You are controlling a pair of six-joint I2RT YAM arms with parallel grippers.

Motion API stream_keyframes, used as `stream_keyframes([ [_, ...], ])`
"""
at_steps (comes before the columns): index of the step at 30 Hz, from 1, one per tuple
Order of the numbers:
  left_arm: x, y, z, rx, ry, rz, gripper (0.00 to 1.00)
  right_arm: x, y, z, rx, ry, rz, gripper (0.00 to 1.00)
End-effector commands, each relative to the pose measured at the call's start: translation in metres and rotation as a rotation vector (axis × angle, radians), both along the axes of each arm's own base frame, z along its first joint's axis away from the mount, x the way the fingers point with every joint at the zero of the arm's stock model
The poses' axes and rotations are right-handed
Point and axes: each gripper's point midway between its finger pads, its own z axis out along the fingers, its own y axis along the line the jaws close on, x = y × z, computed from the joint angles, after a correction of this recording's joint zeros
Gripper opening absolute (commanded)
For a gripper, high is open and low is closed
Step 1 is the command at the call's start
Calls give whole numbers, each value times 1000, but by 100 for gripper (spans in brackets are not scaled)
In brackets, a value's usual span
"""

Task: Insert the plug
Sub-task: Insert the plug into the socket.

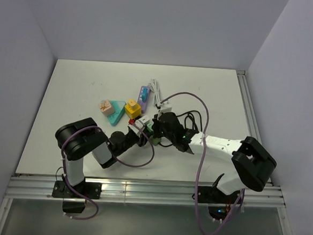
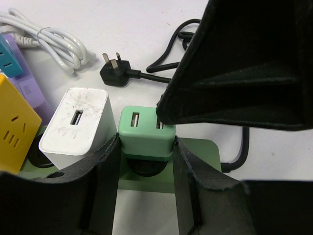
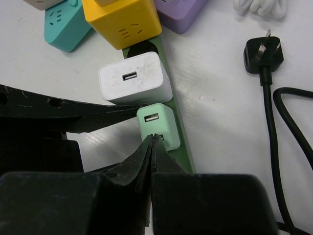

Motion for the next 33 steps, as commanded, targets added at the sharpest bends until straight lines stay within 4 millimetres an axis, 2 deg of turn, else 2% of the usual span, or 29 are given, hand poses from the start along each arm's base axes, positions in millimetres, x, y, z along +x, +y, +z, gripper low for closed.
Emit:
stream_keyframes([
  [1, 3, 9, 53, -194, -165, 33, 0, 10, 1, 43, 17, -64, -10, 0],
  [5, 4, 7, 54, -197, -168, 29, 0, 14, 6, 87, 64, -125, 2, 0],
  [8, 4, 7, 54, -196, -166, 27, 0, 13, 1, 94, 64, -141, -6, 0],
  [10, 4, 7, 53, -195, -166, 26, 0, 14, 0, 87, 59, -136, -12, 0],
  [11, 4, 7, 54, -195, -168, 26, 0, 13, -1, 73, 41, -116, -12, 0],
  [13, 4, 7, 54, -196, -169, 24, 0, 12, 1, 57, 39, -86, -5, 0],
  [18, 3, 6, 56, -200, -172, 21, 0, 8, -2, -5, 5, 16, -11, 0],
  [20, 4, 6, 55, -194, -169, 20, 0, 4, -6, -20, -7, 40, -21, 0],
  [23, 5, 4, 57, -197, -170, 18, 0, 2, -5, -21, -5, 44, -9, 0],
  [29, 7, 4, 59, -197, -164, 30, 1, 7, -4, 4, 15, -1, -10, 0],
  [30, 8, 4, 59, -194, -162, 33, 4, 8, -5, 6, 14, -4, -15, 0],
  [31, 9, 4, 59, -193, -161, 35, 11, 9, -3, 11, 20, -10, -13, 0],
  [33, 9, 4, 63, -197, -166, 36, 20, 9, -2, 14, 21, -13, -9, 0],
])
